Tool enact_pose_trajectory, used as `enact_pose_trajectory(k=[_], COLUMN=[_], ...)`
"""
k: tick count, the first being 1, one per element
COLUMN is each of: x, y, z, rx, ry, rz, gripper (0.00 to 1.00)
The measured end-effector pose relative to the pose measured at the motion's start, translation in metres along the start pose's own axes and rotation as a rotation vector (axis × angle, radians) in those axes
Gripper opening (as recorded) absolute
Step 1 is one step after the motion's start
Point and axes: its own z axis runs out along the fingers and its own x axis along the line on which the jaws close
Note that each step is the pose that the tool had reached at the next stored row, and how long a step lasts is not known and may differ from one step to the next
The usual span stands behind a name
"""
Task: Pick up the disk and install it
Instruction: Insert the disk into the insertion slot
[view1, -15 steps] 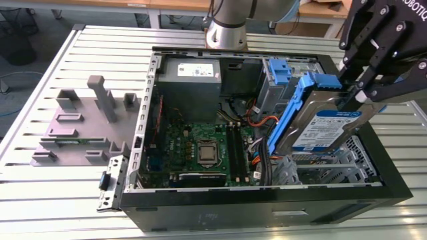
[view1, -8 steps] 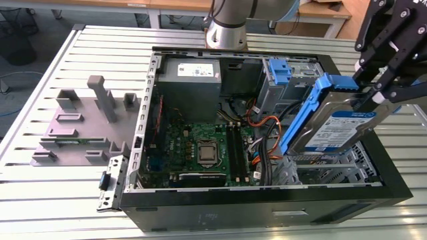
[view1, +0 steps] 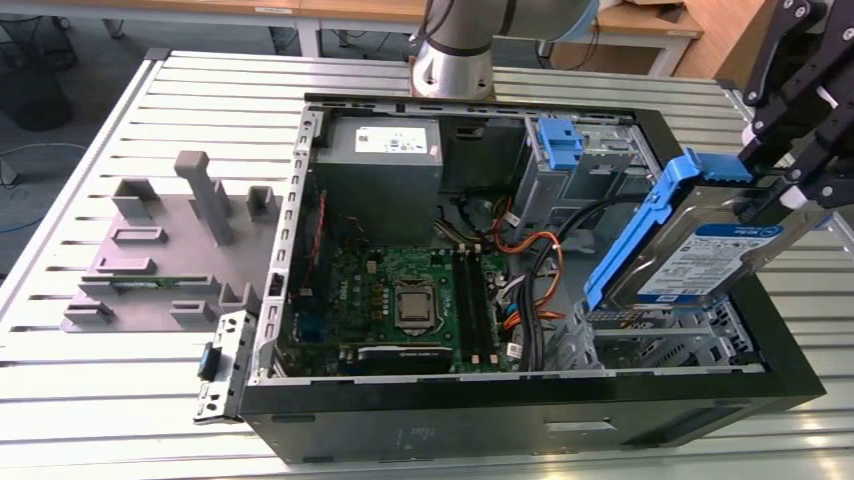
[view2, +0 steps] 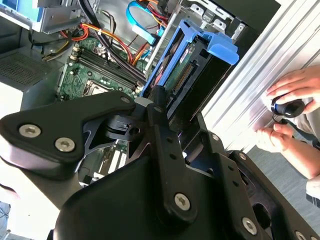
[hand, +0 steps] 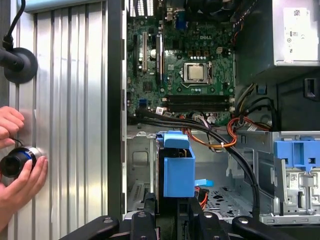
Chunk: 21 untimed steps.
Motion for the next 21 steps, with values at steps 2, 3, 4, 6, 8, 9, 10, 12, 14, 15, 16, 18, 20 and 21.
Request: enact_pose_trajectory(k=[2,3,4,6,8,9,10,12,14,15,16,18,20,21], x=[0.0000,0.0000,0.0001,0.0001,0.0001,0.0001,0.0002,0.0002,0.0003,0.0003,0.0003,0.0003,0.0003,0.0002], y=[0.0000,0.0000,0.0000,-0.0001,-0.0002,-0.0002,-0.0003,-0.0003,-0.0004,-0.0004,-0.0004,-0.0012,-0.0031,-0.0038], z=[0.0000,-0.0001,-0.0001,0.0009,0.0023,0.0029,0.0037,0.0055,0.0066,0.0069,0.0074,0.0088,0.0093,0.0094], rx=[0.0000,0.0000,0.0000,0.0000,0.0000,0.0000,0.0000,0.0000,0.0000,0.0000,0.0000,0.0000,0.0000,0.0000], ry=[0.0001,0.0002,0.0002,0.0001,0.0001,0.0002,0.0001,0.0001,0.0001,0.0001,0.0001,0.0000,0.0000,0.0003], rz=[0.000,0.000,0.000,0.000,0.000,0.000,0.000,0.000,0.000,0.000,0.000,0.000,0.000,0.000], gripper=[0.35,0.35,0.35,0.35,0.35,0.35,0.35,0.35,0.35,0.35,0.35,0.35,0.35,0.35])
